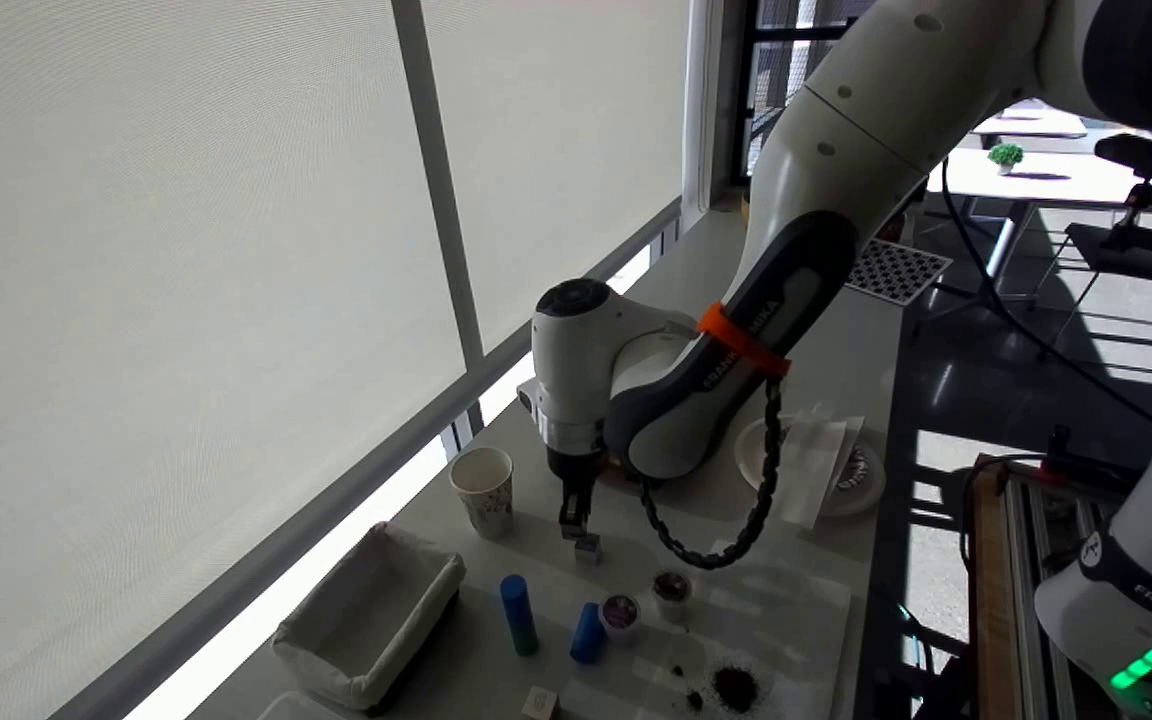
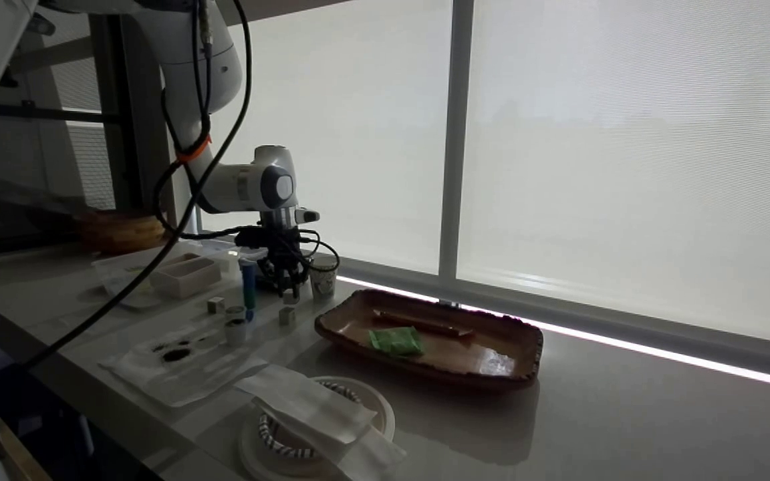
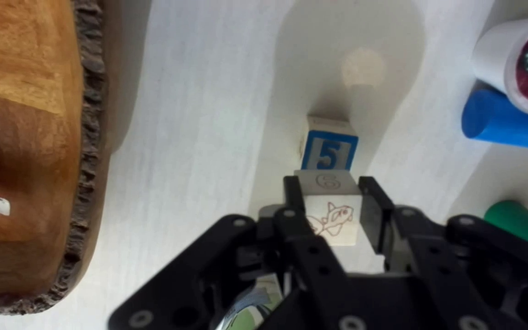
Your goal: Rearrange the some of the blocks
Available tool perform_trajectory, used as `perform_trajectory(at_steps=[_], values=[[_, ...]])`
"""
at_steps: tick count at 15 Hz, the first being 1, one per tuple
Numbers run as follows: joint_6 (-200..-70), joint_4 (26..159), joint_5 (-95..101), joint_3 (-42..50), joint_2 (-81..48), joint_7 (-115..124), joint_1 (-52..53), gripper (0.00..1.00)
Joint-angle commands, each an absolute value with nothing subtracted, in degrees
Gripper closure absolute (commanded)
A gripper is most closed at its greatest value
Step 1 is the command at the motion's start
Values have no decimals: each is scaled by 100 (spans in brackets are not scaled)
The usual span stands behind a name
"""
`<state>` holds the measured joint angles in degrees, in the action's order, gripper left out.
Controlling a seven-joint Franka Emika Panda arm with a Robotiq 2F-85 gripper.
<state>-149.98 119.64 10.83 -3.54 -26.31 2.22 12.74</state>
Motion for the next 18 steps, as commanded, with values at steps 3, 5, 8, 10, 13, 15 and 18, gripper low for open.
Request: perform_trajectory(at_steps=[3, 5, 8, 10, 13, 15, 18], values=[[-14914, 12201, 1063, -386, -2508, 233, 1240, 91], [-14981, 12284, 1012, -412, -2465, 250, 1221, 91], [-15082, 12395, 959, -404, -2416, 344, 1233, 91], [-15103, 12453, 951, -397, -2381, 395, 1233, 91], [-15219, 12506, 905, -404, -2373, 480, 1222, 91], [-15309, 12523, 838, -434, -2389, 487, 1203, 91], [-15359, 12518, 771, -458, -2422, 468, 1193, 91]])
